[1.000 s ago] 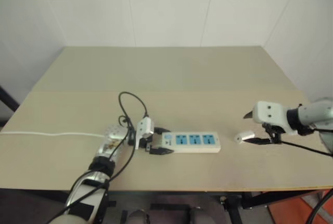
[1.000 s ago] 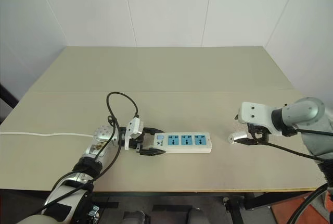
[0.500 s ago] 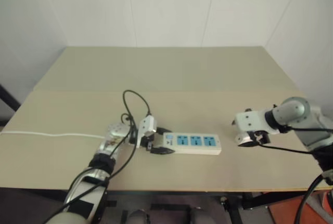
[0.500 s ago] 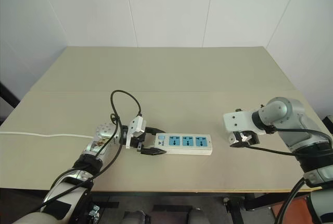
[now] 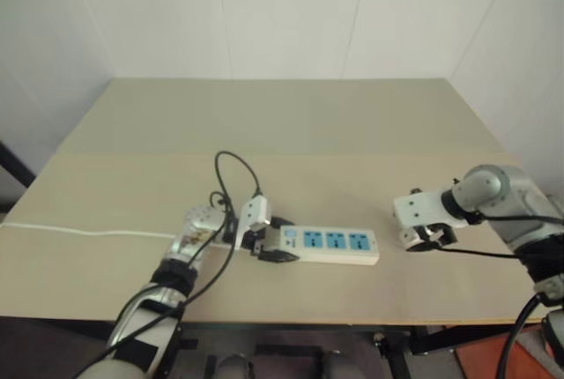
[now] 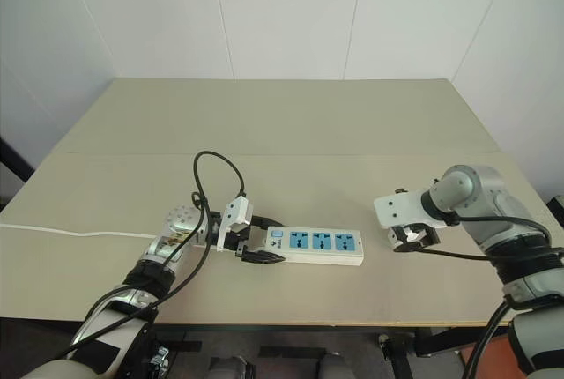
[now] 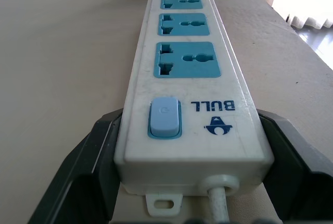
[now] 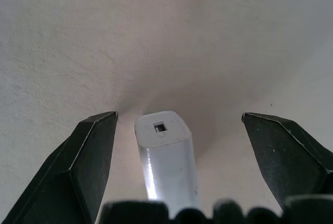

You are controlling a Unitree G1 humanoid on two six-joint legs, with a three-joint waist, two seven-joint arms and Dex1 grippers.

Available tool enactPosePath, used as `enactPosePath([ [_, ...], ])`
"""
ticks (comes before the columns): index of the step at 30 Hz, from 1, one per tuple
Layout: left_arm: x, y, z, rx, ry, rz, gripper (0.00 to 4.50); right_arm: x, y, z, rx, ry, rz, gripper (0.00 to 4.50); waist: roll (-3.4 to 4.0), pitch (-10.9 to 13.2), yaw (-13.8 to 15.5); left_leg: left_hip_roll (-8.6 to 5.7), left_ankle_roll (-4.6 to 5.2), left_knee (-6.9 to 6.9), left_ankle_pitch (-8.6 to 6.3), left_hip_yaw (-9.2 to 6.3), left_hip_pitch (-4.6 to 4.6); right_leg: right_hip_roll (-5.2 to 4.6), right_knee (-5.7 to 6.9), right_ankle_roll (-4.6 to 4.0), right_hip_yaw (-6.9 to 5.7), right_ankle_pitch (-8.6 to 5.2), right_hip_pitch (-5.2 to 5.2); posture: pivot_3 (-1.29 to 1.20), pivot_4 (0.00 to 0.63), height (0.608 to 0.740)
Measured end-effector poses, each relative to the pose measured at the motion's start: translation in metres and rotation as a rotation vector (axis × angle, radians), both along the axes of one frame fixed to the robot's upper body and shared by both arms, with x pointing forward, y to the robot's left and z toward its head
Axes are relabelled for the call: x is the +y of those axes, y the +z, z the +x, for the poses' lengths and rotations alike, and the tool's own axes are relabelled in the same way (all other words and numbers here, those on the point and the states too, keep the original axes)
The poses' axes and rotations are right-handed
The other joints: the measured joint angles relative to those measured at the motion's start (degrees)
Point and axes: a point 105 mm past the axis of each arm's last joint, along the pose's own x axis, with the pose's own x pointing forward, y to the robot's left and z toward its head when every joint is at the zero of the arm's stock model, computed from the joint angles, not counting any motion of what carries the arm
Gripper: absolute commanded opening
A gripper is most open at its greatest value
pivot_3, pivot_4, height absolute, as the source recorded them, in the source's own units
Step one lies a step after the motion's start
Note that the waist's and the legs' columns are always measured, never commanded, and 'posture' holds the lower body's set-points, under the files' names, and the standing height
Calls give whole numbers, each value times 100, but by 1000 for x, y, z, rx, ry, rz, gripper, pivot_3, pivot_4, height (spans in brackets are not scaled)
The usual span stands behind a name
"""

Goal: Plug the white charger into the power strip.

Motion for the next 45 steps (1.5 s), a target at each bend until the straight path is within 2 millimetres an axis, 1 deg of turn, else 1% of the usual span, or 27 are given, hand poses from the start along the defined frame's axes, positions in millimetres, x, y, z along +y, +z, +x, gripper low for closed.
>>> enactPosePath([
  [4, 0, 0, 0, 0, -1, 1, 3282, 2, -2, 0, 5, 8, -11, 4500, 0, 0, 1, 0, 0, 0, 0, 0, 0, 0, 0, 0, 0, 0, 0, 0, 150, 740],
  [7, 0, 0, 0, 1, 0, 0, 3282, 3, -3, 0, 15, 12, -14, 3914, 0, 0, 0, 0, 0, 0, 0, 0, 1, 0, 0, 0, 0, 0, 1, 0, 150, 740],
  [11, -1, 0, 0, 1, 1, 0, 3282, 4, -6, 0, 26, 20, -25, 2614, 0, 0, 0, 0, 0, 1, 0, 0, 1, 0, 0, 0, 0, 0, 2, 0, 150, 740],
  [14, -1, 0, 0, 4, 4, 0, 3282, 1, -8, 0, 33, 17, -33, 1529, 0, 0, -2, 0, 0, 2, 0, 0, 3, 0, 0, 0, 0, 0, 4, 0, 150, 740],
  [15, -1, -1, 0, 6, 6, -1, 3282, 2, -7, 1, 31, 19, -33, 1252, 0, 0, -5, 0, 0, 1, 0, 1, 5, 0, 1, 0, 0, 0, 5, 0, 150, 740],
  [16, -1, -1, 0, 7, 8, -1, 3282, 1, -6, 3, 24, 20, -40, 1134, 0, 0, -6, 0, -1, 1, 0, 0, 6, 0, 2, 0, 0, 0, 6, 0, 150, 740],
  [20, -2, -1, -1, 7, 10, -4, 3282, -2, -6, 5, 21, 15, -45, 1134, 0, 0, -3, 0, -1, 1, 1, 0, 5, -1, 0, 0, 0, 0, 6, 0, 150, 740],
  [25, -2, -1, -1, 9, 12, -3, 3282, -2, -6, 6, 21, 18, -41, 1134, 0, 0, -4, 0, -1, 1, 1, -1, 6, -1, 1, 0, -1, 0, 8, 0, 150, 740],
  [27, -1, -1, -1, 10, 13, -4, 3282, 2, -5, 6, 26, 20, -4, 1134, 0, 0, -11, 0, -1, 1, 1, 0, 6, -1, 1, 0, 0, 0, 8, 0, 150, 740],
  [29, 0, -1, -1, 12, 14, -4, 3282, 16, 0, 6, 39, 23, 88, 1134, 0, 0, -24, 0, -1, 1, 1, -1, 7, 0, 2, 0, 0, 0, 6, 0, 150, 740],
  [30, 0, -1, -1, 13, 16, -4, 3282, 28, 7, 7, 46, 17, 180, 1134, 0, 0, -29, 0, -1, 1, 1, -1, 5, 0, 3, 0, 1, 0, 4, 0, 150, 740],
  [31, 1, -1, -1, 15, 17, -4, 3282, 41, 19, 9, 43, 16, 285, 1134, 0, 0, -36, 0, -1, 1, 1, -1, 6, 0, 6, -1, 2, 0, 3, 0, 150, 740],
  [32, 0, -1, -1, 17, 19, -4, 3282, 56, 38, 10, 33, 23, 417, 1134, 0, 0, -36, 1, -1, 1, 1, -3, 5, 0, 7, -1, 2, 1, 3, 0, 150, 740],
  [33, -1, -1, -2, 16, 17, -5, 3282, 67, 55, 10, 17, 39, 510, 1134, 0, 0, -22, 0, -1, 1, 1, -6, 5, 0, 9, -1, 0, 1, 3, 0, 150, 740],
  [34, -2, -1, -2, 15, 16, -7, 3282, 78, 78, 7, 2, 63, 639, 1134, 0, 0, -2, 1, -1, 1, 1, -13, 2, 0, 9, -1, -6, 1, 5, 0, 150, 740],
  [36, -4, 0, -2, 11, 17, -10, 3282, 92, 103, -3, 12, 94, 814, 1134, -1, -1, 35, 1, 0, 1, 0, -21, -2, 0, 17, -1, -12, 1, 12, 0, 150, 740],
  [37, -4, 0, -2, 10, 16, -10, 3282, 96, 107, -7, 30, 93, 884, 1134, -4, -3, 44, 1, 1, 1, 0, -22, -3, 0, 17, -1, -14, 1, 14, 0, 150, 740],
  [38, -5, 0, -2, 10, 16, -10, 3282, 101, 106, -14, 59, 91, 949, 1134, -10, -7, 52, 0, 3, 1, -1, -22, -4, 0, 16, -1, -14, 1, 15, 0, 150, 740],
  [39, -5, 0, -2, 10, 17, -9, 3282, 105, 100, -18, 94, 82, 991, 1134, -11, -7, 50, 0, 3, 2, -1, -20, -3, 0, 16, -1, -13, 1, 14, 0, 150, 740],
  [42, -3, -1, -2, 11, 23, -7, 3282, 120, 76, -27, 195, 29, 1100, 1134, -11, -7, 26, -2, 1, 2, 0, -15, -3, -1, 13, -1, -5, 1, 2, 0, 150, 740],
  [44, 0, -1, -2, 11, 28, -3, 3282, 128, 72, -28, 203, 10, 1147, 1134, -11, -7, -4, -2, 1, 2, 0, -15, 1, 1, 16, -1, -3, 1, -1, 0, 150, 740],
  [45, 1, -2, -1, 11, 31, 0, 3282, 136, 72, -28, 208, 9, 1197, 1134, -11, -8, -24, -1, 1, 1, 0, -17, 6, 3, 15, -1, -4, 1, 4, 0, 150, 740],
])
